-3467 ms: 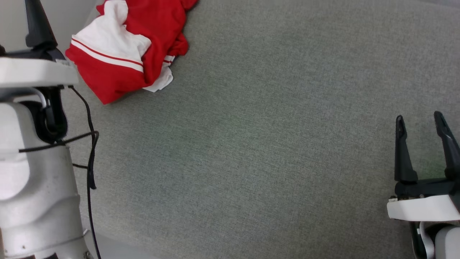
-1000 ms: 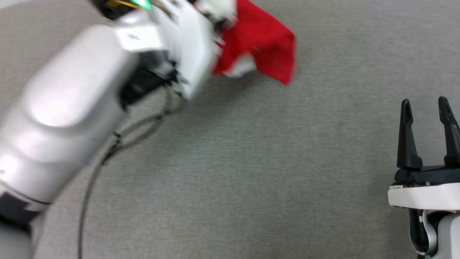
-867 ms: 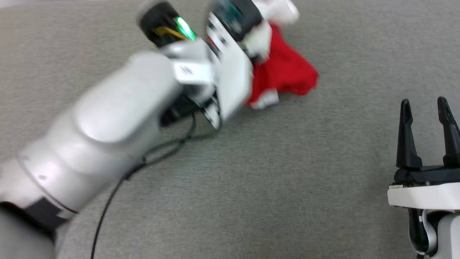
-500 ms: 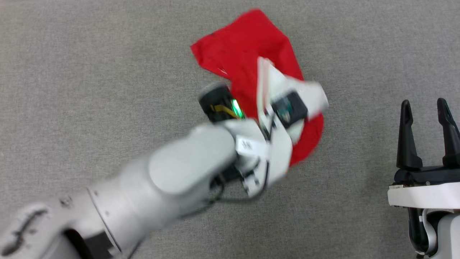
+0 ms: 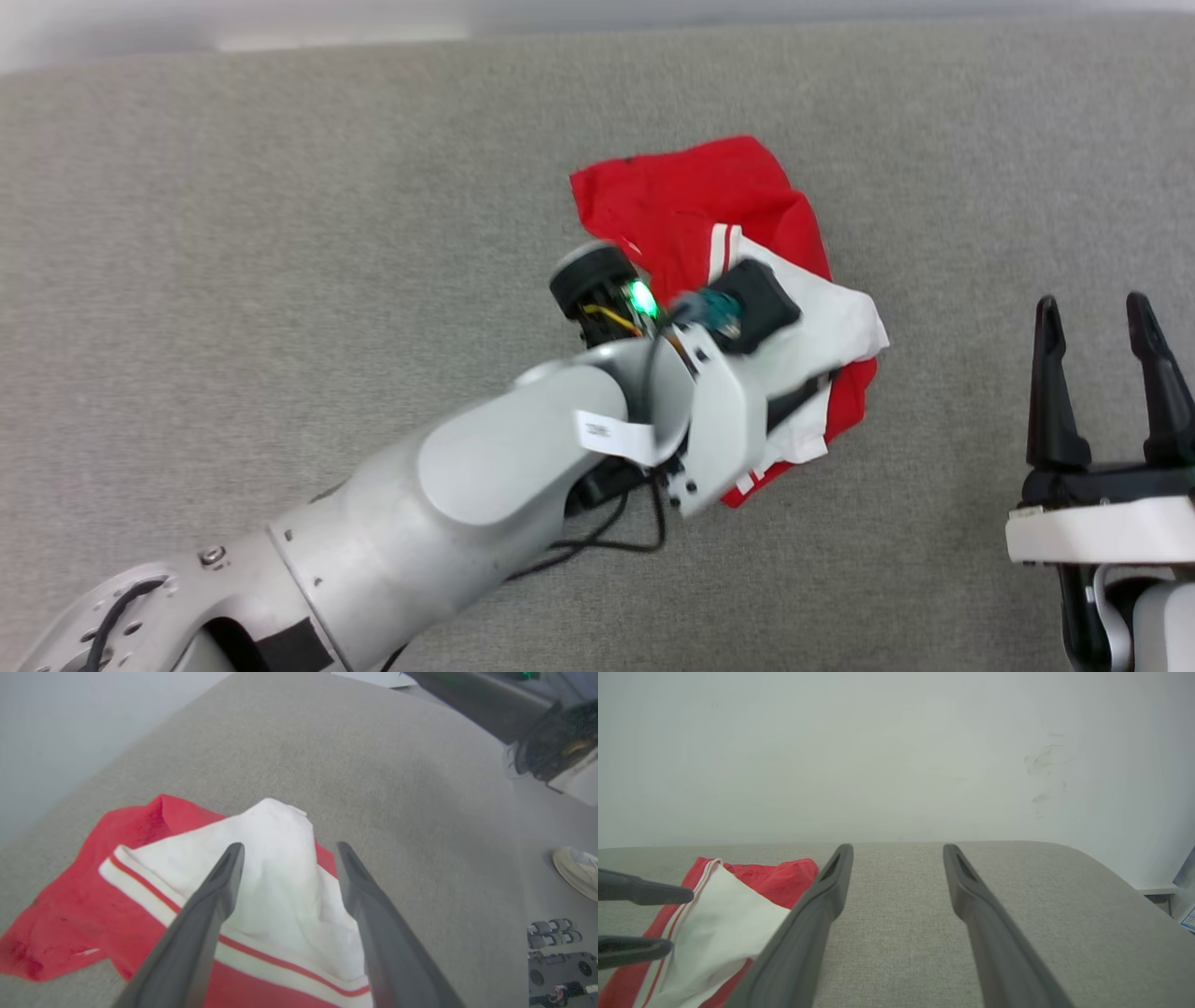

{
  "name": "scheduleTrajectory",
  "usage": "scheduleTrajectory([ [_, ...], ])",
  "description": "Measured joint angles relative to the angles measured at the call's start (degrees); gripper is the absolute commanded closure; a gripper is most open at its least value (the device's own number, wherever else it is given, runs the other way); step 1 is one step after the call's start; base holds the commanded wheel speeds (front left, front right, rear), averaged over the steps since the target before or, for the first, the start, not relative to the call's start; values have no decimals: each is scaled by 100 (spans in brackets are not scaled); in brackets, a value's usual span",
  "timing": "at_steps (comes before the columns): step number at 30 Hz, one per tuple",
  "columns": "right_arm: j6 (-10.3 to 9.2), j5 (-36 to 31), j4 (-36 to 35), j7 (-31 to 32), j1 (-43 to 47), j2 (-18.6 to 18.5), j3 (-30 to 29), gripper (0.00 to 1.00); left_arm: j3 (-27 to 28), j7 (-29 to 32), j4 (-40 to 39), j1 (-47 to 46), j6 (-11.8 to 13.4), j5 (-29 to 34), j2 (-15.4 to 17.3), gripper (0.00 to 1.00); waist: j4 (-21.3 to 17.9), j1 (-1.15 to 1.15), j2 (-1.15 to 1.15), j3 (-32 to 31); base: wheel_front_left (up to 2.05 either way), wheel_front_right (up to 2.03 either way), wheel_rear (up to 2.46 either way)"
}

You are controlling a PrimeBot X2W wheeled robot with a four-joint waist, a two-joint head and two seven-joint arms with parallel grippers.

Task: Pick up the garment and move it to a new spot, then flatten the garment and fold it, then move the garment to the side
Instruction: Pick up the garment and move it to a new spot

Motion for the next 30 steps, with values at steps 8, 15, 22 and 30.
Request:
scheduleTrajectory([
  [8, 0, -38, 41, 0, 337, 0, -41, 0, 628, -1859, 79, 357, 909, 464, 293, 0, 196, 0, 0, -530, 0, 0, 0],
  [15, -1, 5, 45, 0, 588, 0, -58, 0, 1578, -2156, -424, 1332, 1994, 968, 699, 0, 371, 0, 0, -891, 0, 0, 0],
  [22, 0, 71, 62, 0, 762, 0, -56, 0, 3083, -2171, -1414, 3037, 2613, 1789, 899, 0, 489, 0, 0, -1160, 0, 0, 0],
  [30, -1, 135, 69, 0, 904, -1, -67, 0, 4484, -2172, -2004, 4629, 2598, 2554, 541, 0, 588, 0, 0, -1377, 0, 0, 0],
])
